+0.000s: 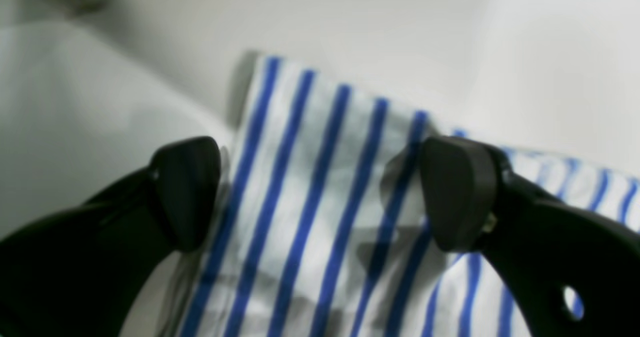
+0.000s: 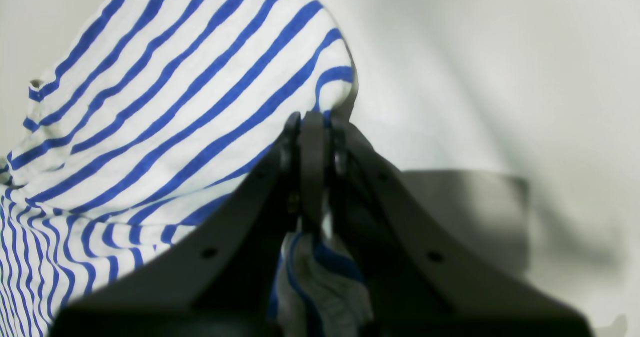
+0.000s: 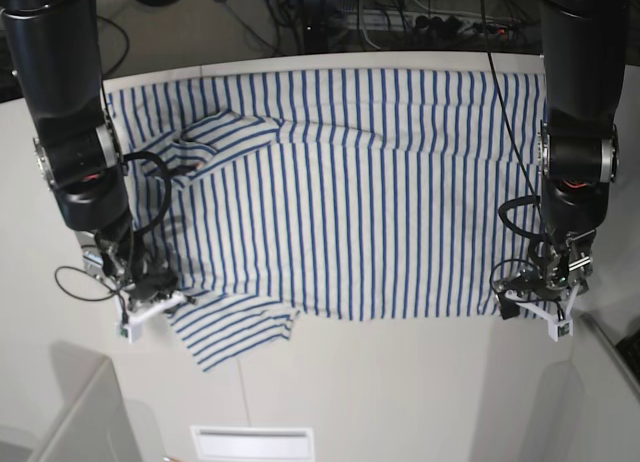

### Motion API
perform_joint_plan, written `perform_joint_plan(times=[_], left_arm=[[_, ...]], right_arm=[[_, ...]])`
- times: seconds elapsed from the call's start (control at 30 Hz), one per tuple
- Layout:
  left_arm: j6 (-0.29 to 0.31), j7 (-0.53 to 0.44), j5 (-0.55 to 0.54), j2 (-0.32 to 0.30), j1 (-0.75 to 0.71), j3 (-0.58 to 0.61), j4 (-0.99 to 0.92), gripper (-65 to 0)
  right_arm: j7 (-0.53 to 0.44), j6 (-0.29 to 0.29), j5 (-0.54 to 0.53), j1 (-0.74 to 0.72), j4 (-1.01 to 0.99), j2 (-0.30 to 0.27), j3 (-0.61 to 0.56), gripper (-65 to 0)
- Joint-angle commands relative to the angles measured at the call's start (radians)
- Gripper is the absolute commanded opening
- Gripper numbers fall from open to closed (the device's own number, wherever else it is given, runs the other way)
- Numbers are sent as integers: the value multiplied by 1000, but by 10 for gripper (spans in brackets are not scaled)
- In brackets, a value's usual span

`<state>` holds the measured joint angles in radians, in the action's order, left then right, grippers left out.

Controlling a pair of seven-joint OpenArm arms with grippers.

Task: Fold the T-shirt properly
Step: 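Grasp the hem corners with left and right grippers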

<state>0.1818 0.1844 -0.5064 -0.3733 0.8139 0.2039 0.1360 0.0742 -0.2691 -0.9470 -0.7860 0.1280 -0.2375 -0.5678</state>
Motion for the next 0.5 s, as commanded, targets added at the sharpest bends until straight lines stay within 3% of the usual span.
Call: perform_joint_plan(times=[0.0, 0.1, 0.17, 0.4, 0.47], left_arm=[[3, 0, -13, -13, 23, -1, 1, -51], [3, -7, -13, -16, 14, -1, 6, -54], [3, -13, -13, -19, 9, -1, 7, -109], [3, -4, -13, -20, 0, 1, 87, -650], [3, -4, -13, -20, -34, 1, 149, -650]], right_arm=[[19, 14, 6, -23, 3, -10, -2, -650], [19, 14, 6, -23, 5, -23, -2, -650], [14, 14, 6, -23, 5, -24, -2, -650], [16, 14, 6, -20, 25, -26, -2, -650], [17, 14, 6, -6, 55, -29, -1, -650]])
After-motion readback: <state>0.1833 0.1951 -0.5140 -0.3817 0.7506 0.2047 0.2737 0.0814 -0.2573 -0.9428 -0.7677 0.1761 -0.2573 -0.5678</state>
